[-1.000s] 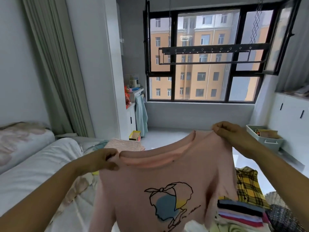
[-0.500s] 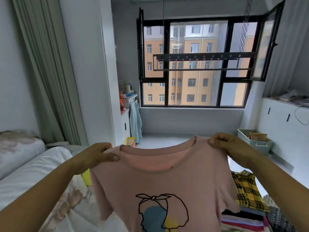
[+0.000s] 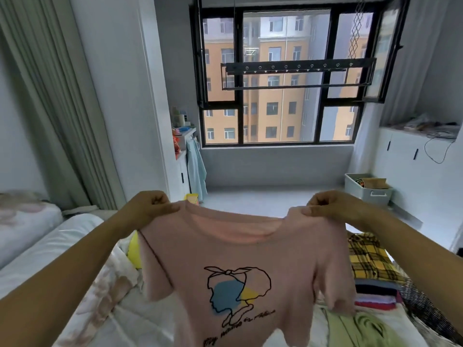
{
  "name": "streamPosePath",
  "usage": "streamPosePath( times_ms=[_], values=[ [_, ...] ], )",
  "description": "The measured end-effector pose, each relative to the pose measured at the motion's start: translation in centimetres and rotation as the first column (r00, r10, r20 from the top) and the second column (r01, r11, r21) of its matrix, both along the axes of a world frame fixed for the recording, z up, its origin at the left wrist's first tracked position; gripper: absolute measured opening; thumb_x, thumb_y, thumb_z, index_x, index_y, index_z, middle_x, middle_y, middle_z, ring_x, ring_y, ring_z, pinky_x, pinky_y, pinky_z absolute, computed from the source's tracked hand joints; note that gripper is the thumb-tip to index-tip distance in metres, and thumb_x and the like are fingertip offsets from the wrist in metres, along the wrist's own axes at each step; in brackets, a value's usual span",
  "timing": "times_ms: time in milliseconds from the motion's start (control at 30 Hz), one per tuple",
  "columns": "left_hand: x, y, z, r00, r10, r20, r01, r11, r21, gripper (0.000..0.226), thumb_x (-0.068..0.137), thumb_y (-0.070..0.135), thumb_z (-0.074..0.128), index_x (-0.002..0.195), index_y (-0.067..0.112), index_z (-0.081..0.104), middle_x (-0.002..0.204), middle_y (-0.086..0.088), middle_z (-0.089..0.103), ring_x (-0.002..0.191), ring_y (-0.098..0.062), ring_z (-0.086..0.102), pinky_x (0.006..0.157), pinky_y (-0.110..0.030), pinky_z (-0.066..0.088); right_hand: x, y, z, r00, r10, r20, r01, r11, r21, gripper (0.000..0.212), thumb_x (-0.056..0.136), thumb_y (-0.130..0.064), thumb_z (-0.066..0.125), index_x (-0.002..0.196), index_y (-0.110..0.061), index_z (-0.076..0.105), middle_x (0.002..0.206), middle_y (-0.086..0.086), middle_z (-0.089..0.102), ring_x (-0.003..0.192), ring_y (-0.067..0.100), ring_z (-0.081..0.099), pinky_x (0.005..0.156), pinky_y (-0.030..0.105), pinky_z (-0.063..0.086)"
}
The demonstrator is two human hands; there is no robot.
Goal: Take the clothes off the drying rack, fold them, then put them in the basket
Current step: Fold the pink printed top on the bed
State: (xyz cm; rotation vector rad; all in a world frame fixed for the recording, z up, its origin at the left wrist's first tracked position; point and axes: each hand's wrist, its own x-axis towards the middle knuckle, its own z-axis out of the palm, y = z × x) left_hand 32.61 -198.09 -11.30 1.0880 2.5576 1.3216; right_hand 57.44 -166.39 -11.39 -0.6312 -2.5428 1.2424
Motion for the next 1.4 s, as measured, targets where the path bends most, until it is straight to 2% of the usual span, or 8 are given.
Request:
streamPosePath(
  times_ms=[100,267,500,667,933,1033,1167,1400],
  values=[
    [-0.4,-0.8,0.5,0.995,-0.055,0.088,0.046,0.993,0.106,0.031,0.07,0.039,0.077,0.068,0.012,0.062,0.062,0.001,0.055,0.059,-0.011,0.049,0.051,-0.019,0.036,-0.6,-0.1,0.2,0.958,-0.149,-0.245,0.128,0.987,-0.102,0.015,0.081,-0.023,0.072,0.072,-0.015,0.062,0.074,0.001,0.06,0.077,0.018,0.054,0.068,0.028,0.041],
    [-0.5,-2.0,-0.4,0.943,-0.292,0.161,0.33,0.892,-0.311,0.062,0.05,0.061,0.08,0.079,0.008,0.068,0.066,-0.005,0.059,0.063,-0.011,0.052,0.06,-0.021,0.039,-0.9,-0.9,0.4,0.954,-0.144,-0.262,0.173,0.981,0.092,0.01,0.089,-0.019,0.062,0.084,-0.011,0.059,0.08,0.002,0.055,0.078,0.014,0.05,0.064,0.021,0.039],
    [-2.9,-3.5,-2.1,0.91,-0.262,0.32,0.289,0.956,-0.039,0.063,0.032,0.062,0.086,0.071,0.014,0.071,0.068,-0.006,0.067,0.06,-0.012,0.062,0.054,-0.019,0.048,0.0,-0.2,0.1,0.945,-0.149,-0.292,0.168,0.985,0.042,0.014,0.086,-0.019,0.067,0.093,-0.007,0.065,0.082,-0.001,0.061,0.079,0.013,0.056,0.075,0.028,0.049],
    [-3.7,-3.2,-7.0,0.944,-0.033,0.327,0.141,0.94,-0.311,0.019,0.08,0.024,0.073,0.07,0.009,0.069,0.053,-0.002,0.046,0.047,-0.012,0.036,0.046,-0.02,0.026,-1.9,0.9,-4.4,0.961,-0.24,-0.134,0.255,0.962,0.103,0.015,0.083,-0.021,0.069,0.071,-0.017,0.061,0.076,-0.004,0.059,0.071,0.009,0.052,0.063,0.021,0.042],
    [-8.7,0.1,-13.1,0.946,0.192,0.261,-0.146,0.972,-0.184,0.028,0.09,0.025,0.06,0.072,0.007,0.048,0.069,-0.014,0.054,0.055,-0.025,0.057,0.032,-0.017,0.039,-9.2,1.5,-10.1,0.934,-0.343,-0.099,0.353,0.928,0.116,0.014,0.088,-0.017,0.062,0.093,-0.005,0.064,0.091,0.002,0.059,0.086,0.016,0.051,0.073,0.026,0.037],
    [-12.0,0.7,-13.0,0.949,0.235,0.213,-0.214,0.97,-0.115,0.026,0.088,0.022,0.064,0.071,0.006,0.052,0.068,-0.012,0.055,0.048,-0.015,0.058,0.033,-0.016,0.043,-12.4,1.7,-10.6,0.926,-0.353,-0.132,0.37,0.917,0.148,0.014,0.089,-0.016,0.06,0.095,-0.004,0.064,0.092,0.003,0.058,0.086,0.017,0.05,0.073,0.026,0.037],
    [-17.1,1.2,-11.9,0.952,0.224,0.21,-0.223,0.974,-0.032,0.027,0.085,0.019,0.068,0.066,0.008,0.051,0.061,-0.01,0.054,0.034,-0.001,0.053,0.037,-0.015,0.046,-16.3,1.8,-9.8,0.914,-0.343,-0.217,0.376,0.917,0.135,0.009,0.088,-0.012,0.061,0.092,-0.005,0.064,0.086,0.003,0.058,0.083,0.017,0.05,0.061,0.017,0.037],
    [-19.2,-1.1,-11.8,0.954,0.124,0.274,-0.181,0.964,0.193,0.024,0.083,0.017,0.069,0.065,0.013,0.054,0.046,0.013,0.059,0.045,0.002,0.055,0.051,-0.015,0.048,-17.9,-0.2,-9.9,0.897,-0.331,-0.294,0.329,0.943,-0.059,0.007,0.087,-0.009,0.063,0.092,-0.007,0.06,0.075,-0.005,0.054,0.068,0.003,0.047,0.054,0.003,0.037]
  ],
)
